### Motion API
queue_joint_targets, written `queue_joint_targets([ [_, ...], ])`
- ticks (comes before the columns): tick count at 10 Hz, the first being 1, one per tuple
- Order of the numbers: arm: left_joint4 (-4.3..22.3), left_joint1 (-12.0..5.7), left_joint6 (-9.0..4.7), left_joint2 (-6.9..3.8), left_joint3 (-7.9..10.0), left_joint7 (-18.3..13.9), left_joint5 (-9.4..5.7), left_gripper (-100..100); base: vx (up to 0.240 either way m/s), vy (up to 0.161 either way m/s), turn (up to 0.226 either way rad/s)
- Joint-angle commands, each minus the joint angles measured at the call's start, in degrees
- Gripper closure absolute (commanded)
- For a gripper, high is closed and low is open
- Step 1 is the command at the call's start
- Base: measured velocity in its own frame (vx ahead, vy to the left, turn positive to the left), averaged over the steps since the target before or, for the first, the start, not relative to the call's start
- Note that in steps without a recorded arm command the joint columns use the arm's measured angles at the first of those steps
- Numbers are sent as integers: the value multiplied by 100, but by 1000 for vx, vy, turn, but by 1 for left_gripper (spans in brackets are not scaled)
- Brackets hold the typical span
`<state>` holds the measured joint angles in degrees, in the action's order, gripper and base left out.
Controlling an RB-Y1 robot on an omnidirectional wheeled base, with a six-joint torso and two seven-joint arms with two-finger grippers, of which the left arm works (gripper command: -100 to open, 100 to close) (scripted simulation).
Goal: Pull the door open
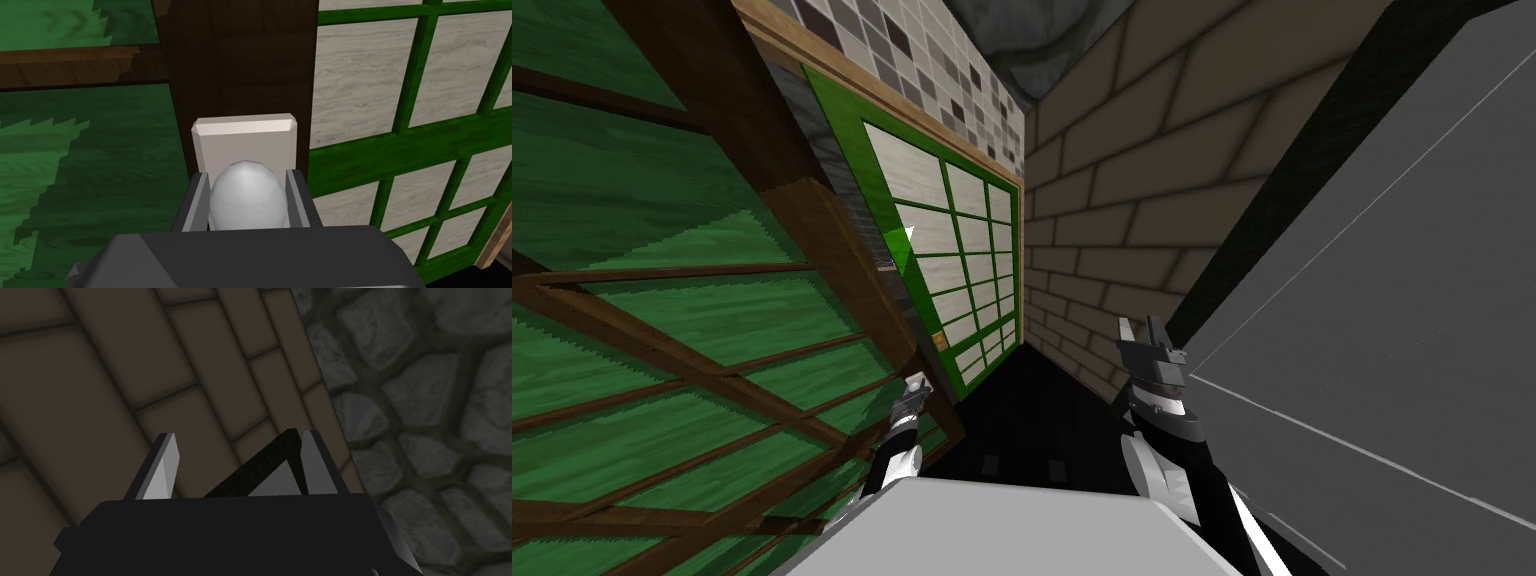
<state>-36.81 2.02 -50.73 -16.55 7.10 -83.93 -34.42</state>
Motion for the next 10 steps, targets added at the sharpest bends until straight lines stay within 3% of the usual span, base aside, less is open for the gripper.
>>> queue_joint_targets([
  [1,3,-1,5,17,-13,0,5,100,-19,4,-22],
  [4,3,-1,5,17,-13,0,5,100,-3,0,-3],
  [5,-40,12,20,-4,-121,-69,71,100,-162,15,-61],
  [10,-196,69,60,-62,-507,-330,303,100,-258,-13,-74],
])
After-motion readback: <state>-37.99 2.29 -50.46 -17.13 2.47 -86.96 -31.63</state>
